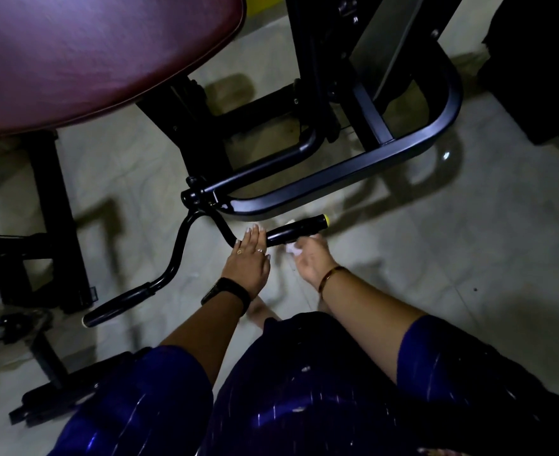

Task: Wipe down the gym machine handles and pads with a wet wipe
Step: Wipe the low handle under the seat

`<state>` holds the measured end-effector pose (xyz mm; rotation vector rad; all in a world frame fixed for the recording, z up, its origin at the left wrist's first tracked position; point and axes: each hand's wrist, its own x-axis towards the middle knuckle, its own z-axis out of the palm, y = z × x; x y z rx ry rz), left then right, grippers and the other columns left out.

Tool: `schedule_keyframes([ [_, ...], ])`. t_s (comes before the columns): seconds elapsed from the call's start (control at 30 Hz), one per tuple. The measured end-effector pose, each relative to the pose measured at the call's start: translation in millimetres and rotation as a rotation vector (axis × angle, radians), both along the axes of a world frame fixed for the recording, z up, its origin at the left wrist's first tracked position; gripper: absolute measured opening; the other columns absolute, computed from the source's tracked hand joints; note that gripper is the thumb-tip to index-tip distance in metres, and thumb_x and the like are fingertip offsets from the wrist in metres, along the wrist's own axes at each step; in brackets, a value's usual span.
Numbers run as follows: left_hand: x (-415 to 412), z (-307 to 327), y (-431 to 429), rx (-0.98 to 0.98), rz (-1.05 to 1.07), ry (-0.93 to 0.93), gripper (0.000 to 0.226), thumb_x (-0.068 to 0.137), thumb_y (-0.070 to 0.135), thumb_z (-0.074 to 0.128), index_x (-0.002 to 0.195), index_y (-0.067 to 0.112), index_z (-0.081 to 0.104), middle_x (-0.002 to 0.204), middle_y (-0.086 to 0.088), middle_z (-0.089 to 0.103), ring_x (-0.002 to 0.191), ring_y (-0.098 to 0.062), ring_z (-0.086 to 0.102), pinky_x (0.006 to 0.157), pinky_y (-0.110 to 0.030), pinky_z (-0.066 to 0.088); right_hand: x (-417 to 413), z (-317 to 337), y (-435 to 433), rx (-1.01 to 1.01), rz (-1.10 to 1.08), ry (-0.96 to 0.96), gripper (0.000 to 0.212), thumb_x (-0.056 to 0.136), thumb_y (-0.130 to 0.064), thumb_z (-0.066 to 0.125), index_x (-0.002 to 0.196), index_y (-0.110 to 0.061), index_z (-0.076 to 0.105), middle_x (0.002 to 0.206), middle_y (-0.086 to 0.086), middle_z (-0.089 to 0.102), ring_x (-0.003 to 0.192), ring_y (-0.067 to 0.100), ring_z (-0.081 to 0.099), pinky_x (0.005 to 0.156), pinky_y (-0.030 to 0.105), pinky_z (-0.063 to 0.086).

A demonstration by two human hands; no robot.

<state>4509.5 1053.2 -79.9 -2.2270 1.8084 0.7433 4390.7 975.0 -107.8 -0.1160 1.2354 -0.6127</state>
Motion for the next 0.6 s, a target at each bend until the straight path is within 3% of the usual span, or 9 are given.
schedule_keyframes([
  [0.13, -1, 0, 1, -0.010, -0.007, -0.002, 0.060, 0.106, 0.026, 0.027, 0.155, 0.007, -0.001, 0.164, -0.012, -0.001, 0.151, -0.023, -0.002, 0.120, -0.034, 0.001, -28, 3, -39, -0.091, -0.151, 0.134, 0.040, 0.087, 0.019, 0.041, 0.114, -0.007, 0.054, 0.096, 0.009, 0.058, 0.072, 0.016, 0.058, 0.060, 0.028, 0.045],
  [0.2, 0, 0, 2, -0.009, -0.011, -0.008, 0.060, 0.106, 0.027, 0.027, 0.155, 0.007, -0.001, 0.164, -0.012, -0.001, 0.151, -0.023, -0.002, 0.120, -0.034, 0.001, -35, 8, -45, -0.251, -0.040, 0.274, 0.043, 0.087, 0.017, 0.042, 0.116, -0.012, 0.054, 0.106, 0.006, 0.055, 0.082, 0.013, 0.057, 0.063, 0.019, 0.047],
  [0.27, 0, 0, 2, -0.003, -0.018, -0.015, 0.061, 0.106, 0.027, 0.027, 0.155, 0.006, -0.001, 0.164, -0.012, -0.001, 0.151, -0.023, -0.002, 0.120, -0.035, 0.001, -38, 14, -44, -0.594, 0.324, 0.500, 0.045, 0.084, 0.017, 0.043, 0.120, -0.006, 0.056, 0.109, 0.005, 0.056, 0.095, 0.016, 0.057, 0.075, 0.008, 0.045],
  [0.3, 0, 0, 2, 0.000, -0.021, -0.015, 0.061, 0.106, 0.027, 0.027, 0.155, 0.006, -0.001, 0.163, -0.012, -0.001, 0.151, -0.024, -0.001, 0.120, -0.035, 0.002, -38, 14, -43, -0.801, 0.588, 0.623, 0.045, 0.083, 0.016, 0.045, 0.121, -0.005, 0.057, 0.109, 0.007, 0.059, 0.100, 0.020, 0.057, 0.082, 0.009, 0.044],
  [0.4, 0, 2, 0, 0.015, -0.033, -0.019, 0.061, 0.106, 0.027, 0.027, 0.155, 0.005, -0.002, 0.163, -0.013, -0.001, 0.151, -0.024, -0.001, 0.120, -0.036, 0.003, -34, 23, -40, -1.262, 1.356, 1.011, 0.048, 0.084, 0.003, 0.049, 0.130, -0.009, 0.052, 0.121, 0.014, 0.060, 0.116, 0.030, 0.052, 0.103, 0.030, 0.034],
  [0.5, 0, 5, -1, 0.029, -0.041, -0.029, 0.061, 0.106, 0.026, 0.028, 0.155, 0.005, -0.002, 0.163, -0.014, -0.002, 0.151, -0.025, -0.001, 0.120, -0.036, 0.003, -19, 26, -25, -1.473, 1.595, 1.133, 0.048, 0.090, -0.004, 0.041, 0.138, -0.006, 0.041, 0.140, 0.017, 0.047, 0.130, 0.032, 0.040, 0.115, 0.037, 0.019],
  [0.6, -2, 4, -1, 0.031, -0.024, -0.032, 0.061, 0.106, 0.028, 0.027, 0.155, 0.007, -0.003, 0.163, -0.012, -0.003, 0.151, -0.024, -0.003, 0.121, -0.036, 0.001, -4, 23, -1, -1.519, 1.694, 1.208, 0.055, 0.096, -0.010, 0.032, 0.149, -0.003, 0.021, 0.155, 0.021, 0.023, 0.145, 0.034, 0.018, 0.119, 0.041, 0.001],
])
